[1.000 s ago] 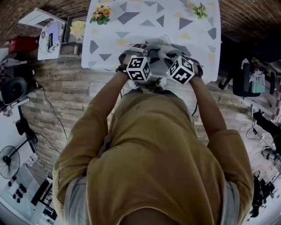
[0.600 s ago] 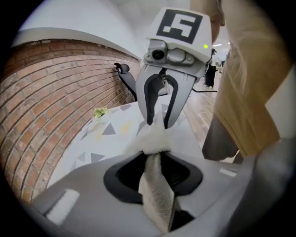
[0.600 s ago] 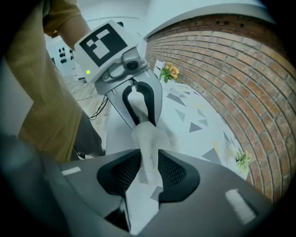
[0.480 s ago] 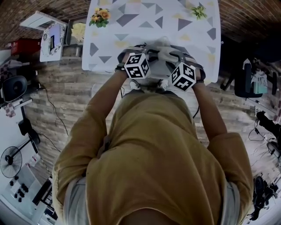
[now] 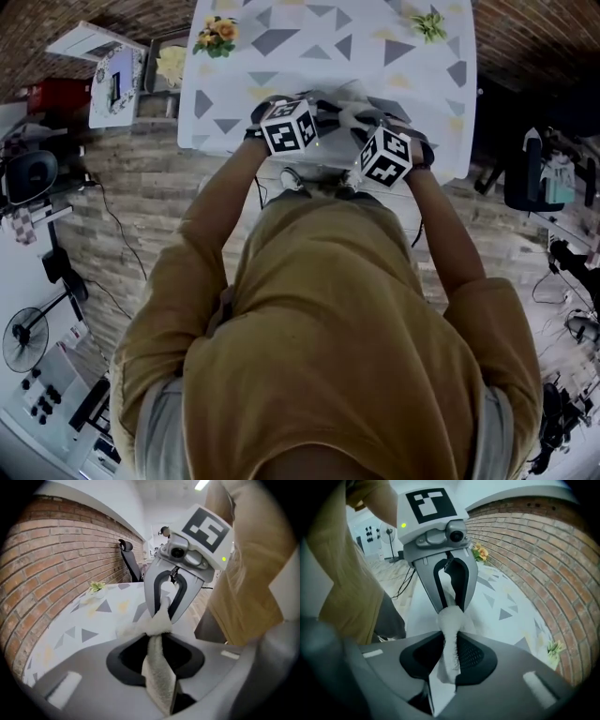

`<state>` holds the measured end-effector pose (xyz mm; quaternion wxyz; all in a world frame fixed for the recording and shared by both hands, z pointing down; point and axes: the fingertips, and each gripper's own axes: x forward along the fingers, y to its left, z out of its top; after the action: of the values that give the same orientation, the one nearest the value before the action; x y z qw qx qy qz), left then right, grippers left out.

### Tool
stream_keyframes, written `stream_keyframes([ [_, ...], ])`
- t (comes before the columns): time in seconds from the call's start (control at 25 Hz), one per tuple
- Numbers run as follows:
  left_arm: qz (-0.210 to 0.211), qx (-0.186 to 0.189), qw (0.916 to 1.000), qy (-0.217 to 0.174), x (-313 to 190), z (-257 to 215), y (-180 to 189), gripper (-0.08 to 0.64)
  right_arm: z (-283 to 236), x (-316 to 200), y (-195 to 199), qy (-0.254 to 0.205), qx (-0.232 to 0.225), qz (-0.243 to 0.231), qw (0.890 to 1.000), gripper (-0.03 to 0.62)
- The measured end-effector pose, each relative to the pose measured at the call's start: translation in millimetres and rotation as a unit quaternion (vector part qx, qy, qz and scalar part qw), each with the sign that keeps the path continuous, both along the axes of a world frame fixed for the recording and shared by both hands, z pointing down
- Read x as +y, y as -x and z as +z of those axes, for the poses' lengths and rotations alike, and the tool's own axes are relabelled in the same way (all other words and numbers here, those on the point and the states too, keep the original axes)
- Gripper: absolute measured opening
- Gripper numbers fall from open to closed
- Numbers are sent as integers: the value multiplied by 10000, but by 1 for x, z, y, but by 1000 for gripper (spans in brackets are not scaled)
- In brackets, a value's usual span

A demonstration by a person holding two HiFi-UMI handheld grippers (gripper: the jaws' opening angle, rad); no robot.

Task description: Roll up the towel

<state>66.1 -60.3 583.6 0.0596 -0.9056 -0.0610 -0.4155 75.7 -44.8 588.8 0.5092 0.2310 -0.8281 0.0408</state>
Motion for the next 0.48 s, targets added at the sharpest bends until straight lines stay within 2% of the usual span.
stream_keyframes([
  [0.16,-28,-2,9995,320,-8,-3,-2,158,-5,-8,-4,772,-728,491,9931,54],
  [0.48,-334,115,9991,248,-23,-9,-3,158,-15,-27,-9,1033,-965,651,9878,52],
])
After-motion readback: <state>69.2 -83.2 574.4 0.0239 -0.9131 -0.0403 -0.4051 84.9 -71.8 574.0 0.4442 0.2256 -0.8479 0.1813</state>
